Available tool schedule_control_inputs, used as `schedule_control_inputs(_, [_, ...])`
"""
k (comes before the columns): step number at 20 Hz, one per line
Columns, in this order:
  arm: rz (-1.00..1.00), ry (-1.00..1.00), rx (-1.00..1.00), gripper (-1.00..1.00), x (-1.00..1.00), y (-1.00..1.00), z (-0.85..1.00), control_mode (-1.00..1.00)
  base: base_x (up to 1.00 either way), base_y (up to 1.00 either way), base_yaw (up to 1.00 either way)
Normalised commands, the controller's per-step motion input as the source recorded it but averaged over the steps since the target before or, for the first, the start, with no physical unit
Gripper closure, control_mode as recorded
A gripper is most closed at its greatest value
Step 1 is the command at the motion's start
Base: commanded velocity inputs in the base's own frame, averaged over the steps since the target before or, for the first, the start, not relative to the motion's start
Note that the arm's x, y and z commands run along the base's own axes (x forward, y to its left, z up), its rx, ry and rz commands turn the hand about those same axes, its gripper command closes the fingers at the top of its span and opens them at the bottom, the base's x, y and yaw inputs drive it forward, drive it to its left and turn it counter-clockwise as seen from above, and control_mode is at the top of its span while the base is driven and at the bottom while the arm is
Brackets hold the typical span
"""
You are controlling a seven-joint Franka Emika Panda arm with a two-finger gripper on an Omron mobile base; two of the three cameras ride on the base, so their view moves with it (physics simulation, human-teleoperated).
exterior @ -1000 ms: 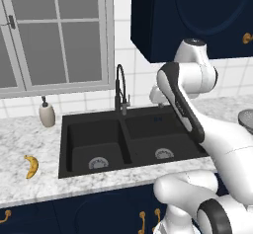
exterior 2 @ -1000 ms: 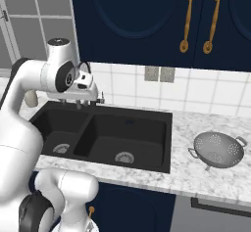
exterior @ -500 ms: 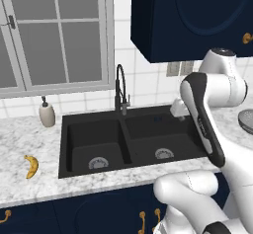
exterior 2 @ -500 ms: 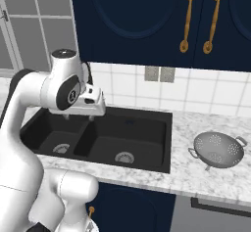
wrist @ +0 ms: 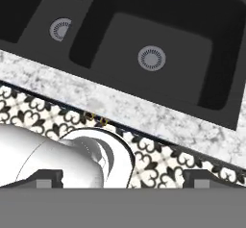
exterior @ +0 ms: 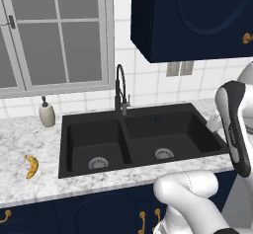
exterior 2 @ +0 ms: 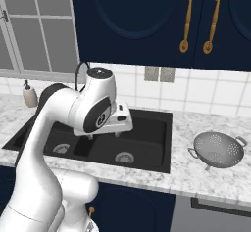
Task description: Put the colander in the sink, put the banana in the colander, and turn on the sink faucet and pour water over the colander.
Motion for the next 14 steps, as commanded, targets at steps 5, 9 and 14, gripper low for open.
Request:
schedule_control_inputs(5, [0.04,0.02,-0.03,-1.0,0.0,-0.72,-0.26,-1.0,0.0,0.0,0.0])
schedule_control_inputs(9, [0.0,0.13,-0.07,-1.0,0.08,-0.59,-0.22,-1.0,0.0,0.0,0.0])
schedule_control_inputs(14, [-0.09,0.14,-0.14,-1.0,0.16,-0.46,-0.27,-1.0,0.0,0.0,0.0])
